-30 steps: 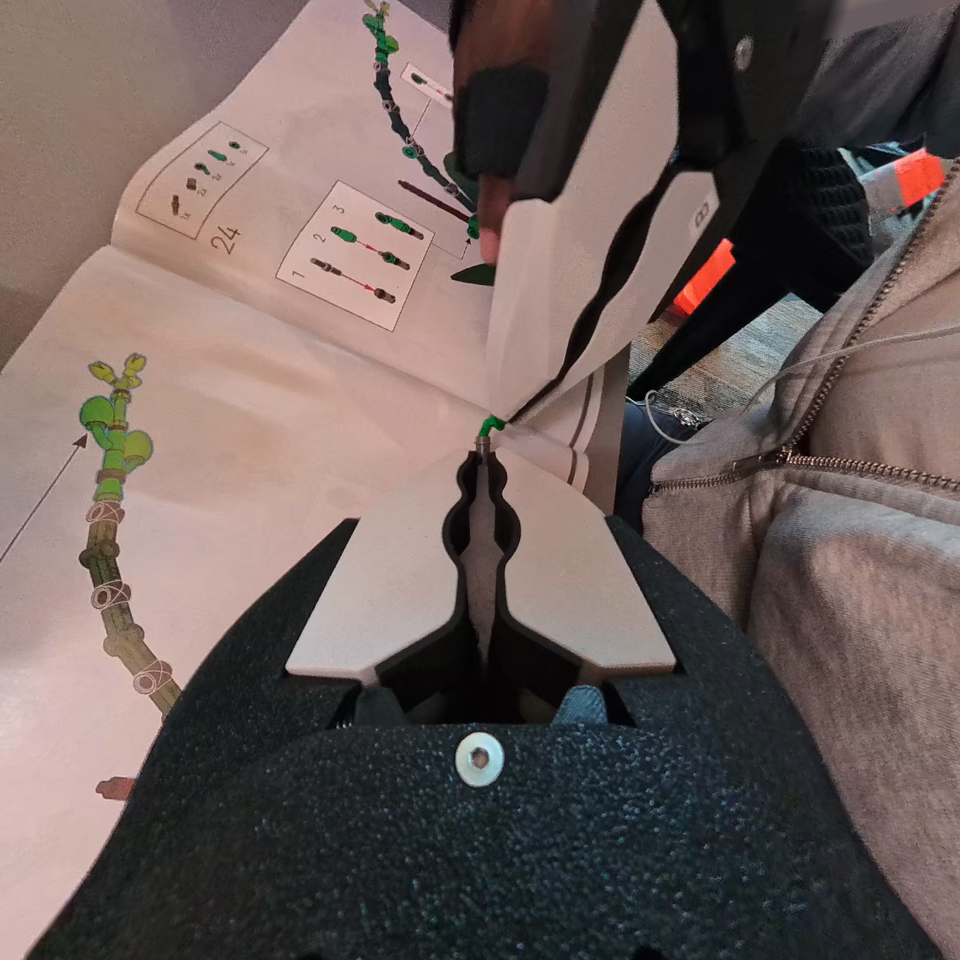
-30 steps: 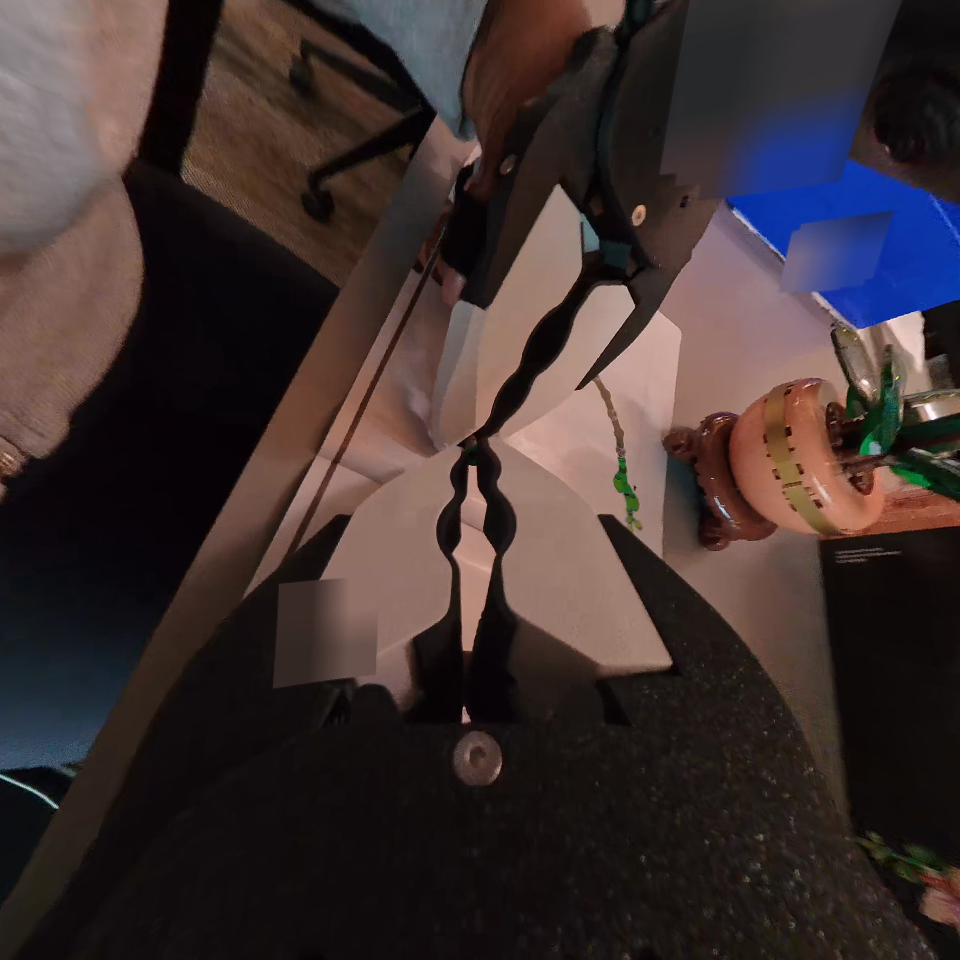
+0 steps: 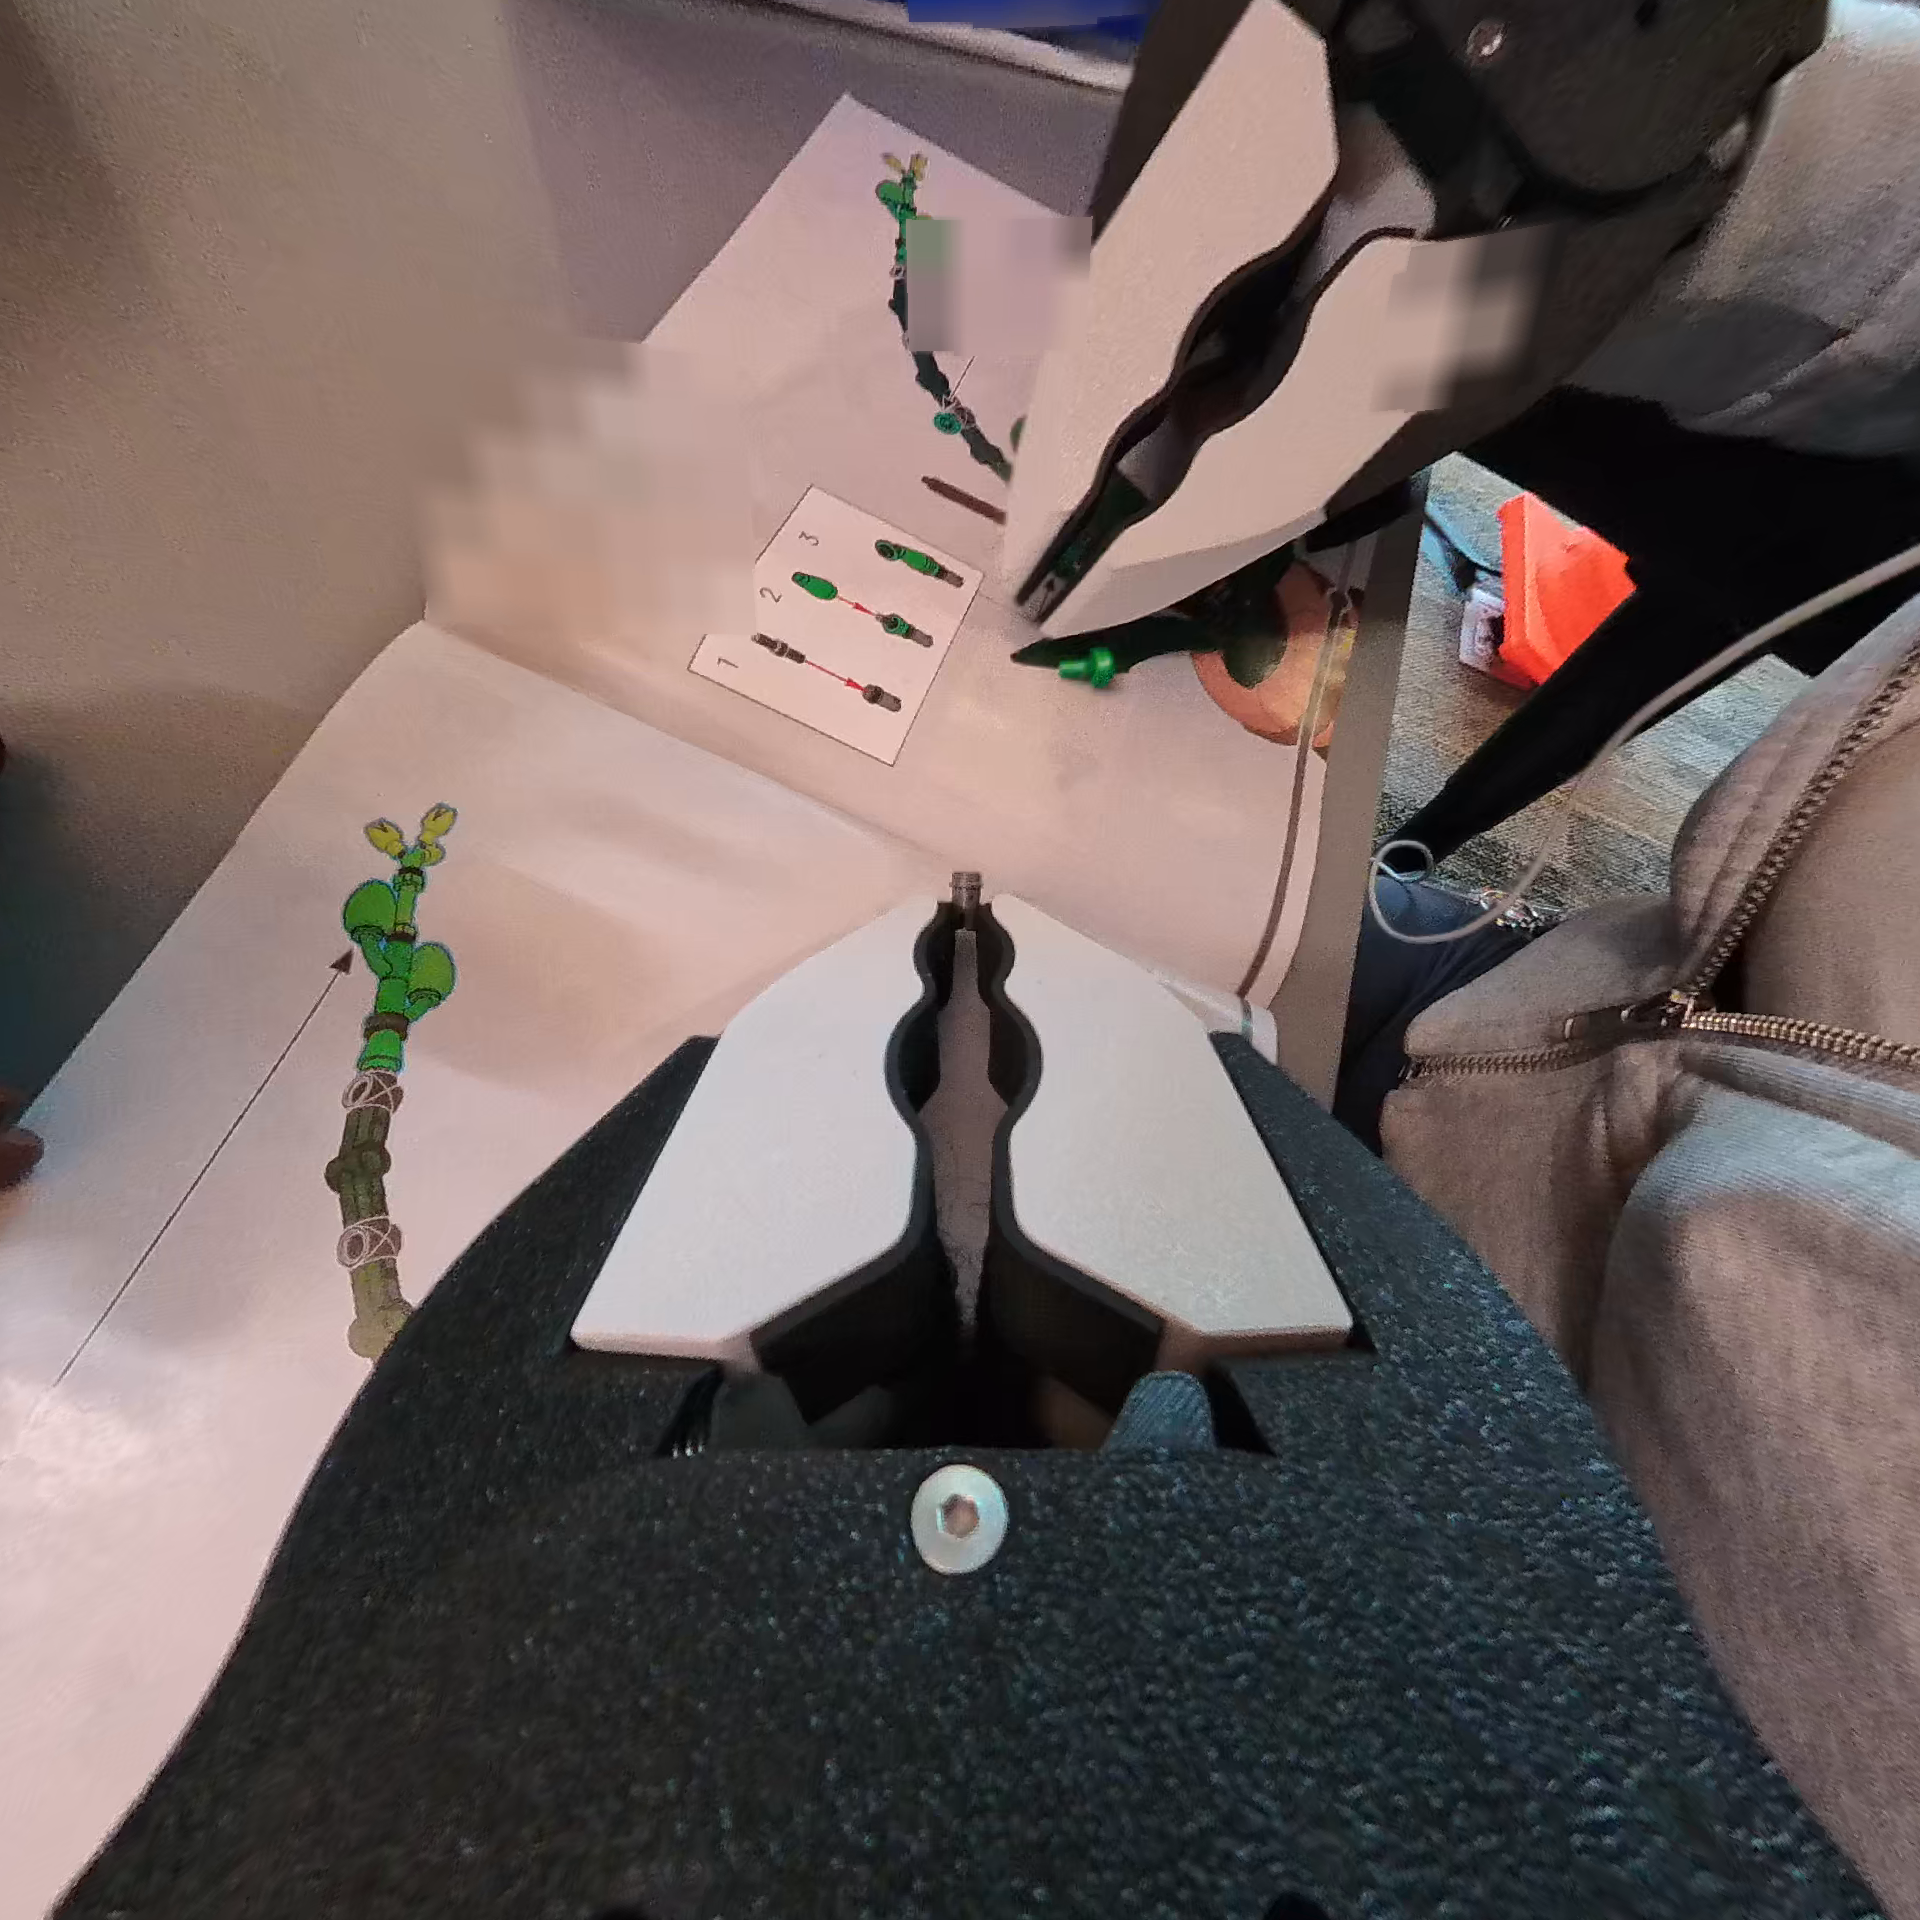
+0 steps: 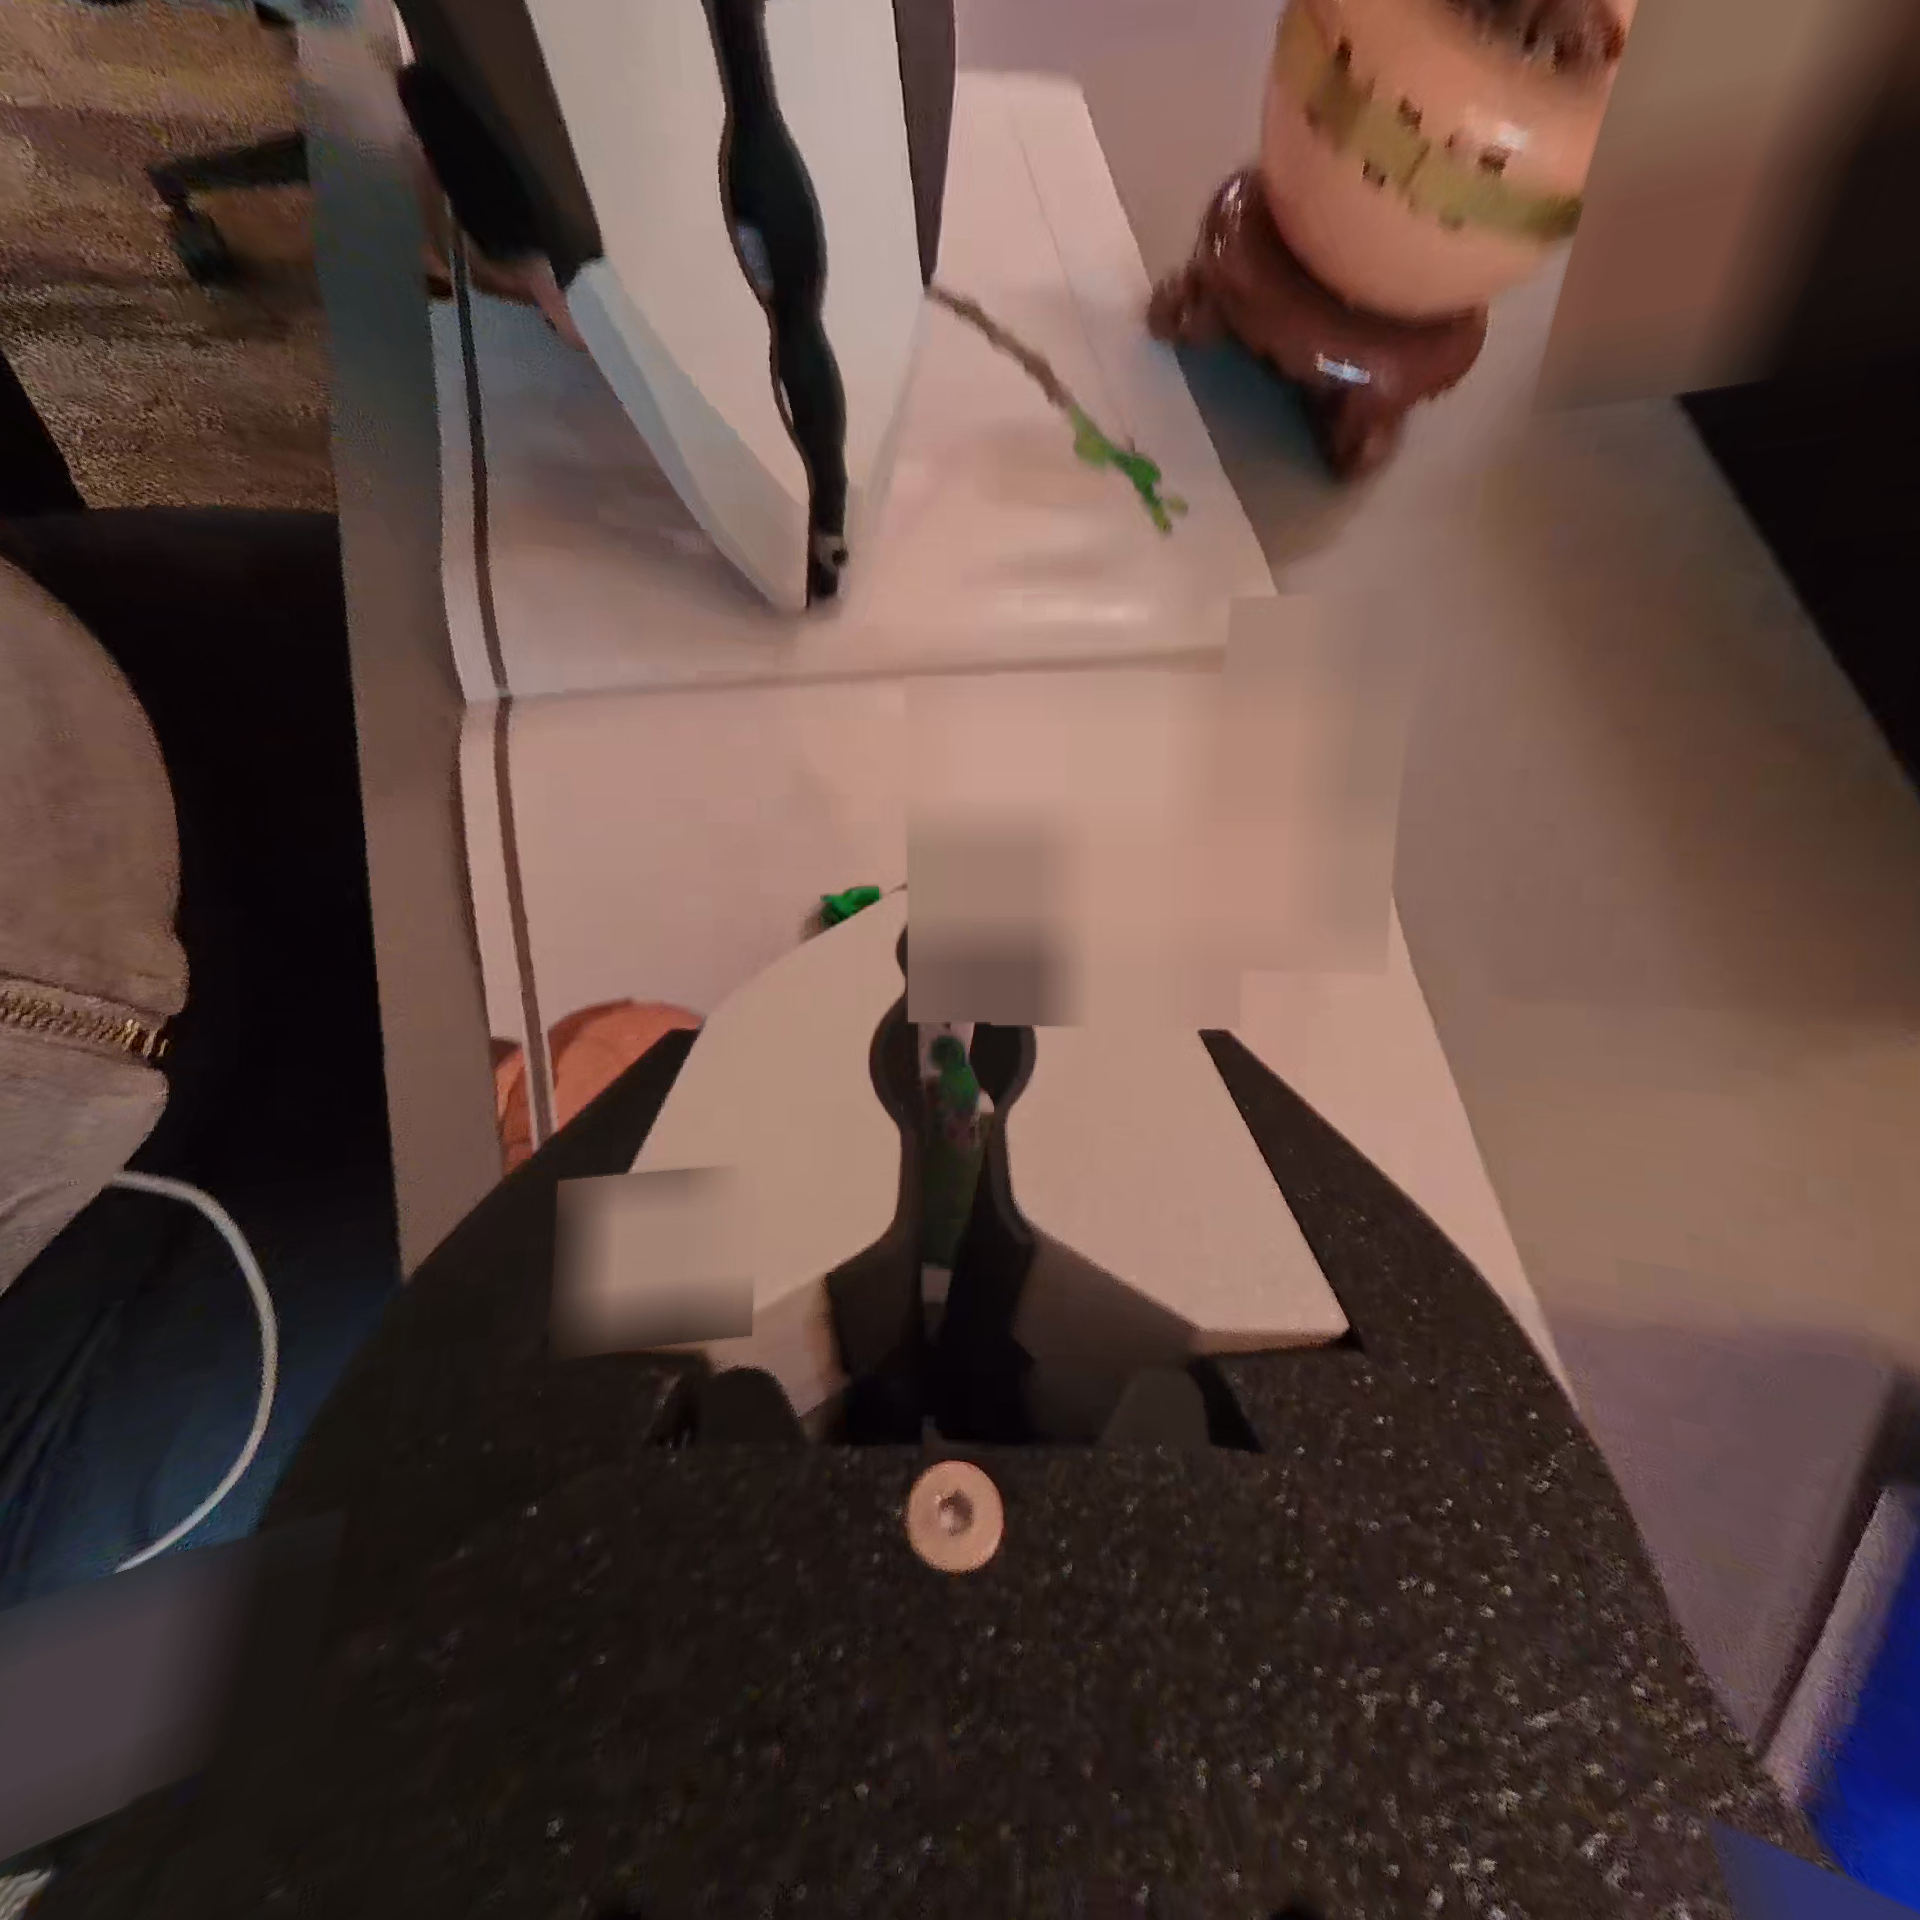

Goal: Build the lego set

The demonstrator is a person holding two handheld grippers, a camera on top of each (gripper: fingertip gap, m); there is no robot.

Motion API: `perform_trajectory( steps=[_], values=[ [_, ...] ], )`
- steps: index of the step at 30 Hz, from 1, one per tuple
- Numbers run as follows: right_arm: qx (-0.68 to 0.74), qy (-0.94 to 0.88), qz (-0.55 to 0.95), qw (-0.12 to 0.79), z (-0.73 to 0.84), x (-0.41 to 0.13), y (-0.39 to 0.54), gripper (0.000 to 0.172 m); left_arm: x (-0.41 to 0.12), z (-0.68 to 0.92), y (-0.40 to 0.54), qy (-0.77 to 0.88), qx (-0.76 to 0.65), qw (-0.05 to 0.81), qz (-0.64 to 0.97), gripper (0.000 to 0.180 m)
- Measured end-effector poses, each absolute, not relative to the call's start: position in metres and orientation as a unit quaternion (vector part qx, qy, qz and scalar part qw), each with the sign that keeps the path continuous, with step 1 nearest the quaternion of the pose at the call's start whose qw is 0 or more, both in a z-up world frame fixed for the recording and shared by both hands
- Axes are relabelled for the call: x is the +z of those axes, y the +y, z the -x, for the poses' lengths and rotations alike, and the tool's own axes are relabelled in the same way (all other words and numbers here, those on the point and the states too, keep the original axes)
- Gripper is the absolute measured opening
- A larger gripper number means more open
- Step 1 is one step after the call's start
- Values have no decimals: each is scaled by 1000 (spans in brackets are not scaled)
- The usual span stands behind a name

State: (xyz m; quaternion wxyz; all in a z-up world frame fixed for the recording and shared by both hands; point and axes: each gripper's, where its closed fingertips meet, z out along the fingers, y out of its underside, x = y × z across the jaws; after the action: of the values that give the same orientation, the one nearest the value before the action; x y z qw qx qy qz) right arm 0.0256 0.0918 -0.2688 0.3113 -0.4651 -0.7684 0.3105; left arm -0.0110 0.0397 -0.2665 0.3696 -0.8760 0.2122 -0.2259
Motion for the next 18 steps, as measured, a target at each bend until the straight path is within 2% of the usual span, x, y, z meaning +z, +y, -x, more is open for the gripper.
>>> perform_trajectory(
  steps=[10, 18],
  values=[
    [262, -732, 541, 321, -53, -275, 106, 6, -268, 11, 39, 215, -227, 365, 877, 3],
    [270, -772, 509, 269, -43, -272, 96, 12, -268, 9, 37, 225, -220, 369, 874, 3]
  ],
)
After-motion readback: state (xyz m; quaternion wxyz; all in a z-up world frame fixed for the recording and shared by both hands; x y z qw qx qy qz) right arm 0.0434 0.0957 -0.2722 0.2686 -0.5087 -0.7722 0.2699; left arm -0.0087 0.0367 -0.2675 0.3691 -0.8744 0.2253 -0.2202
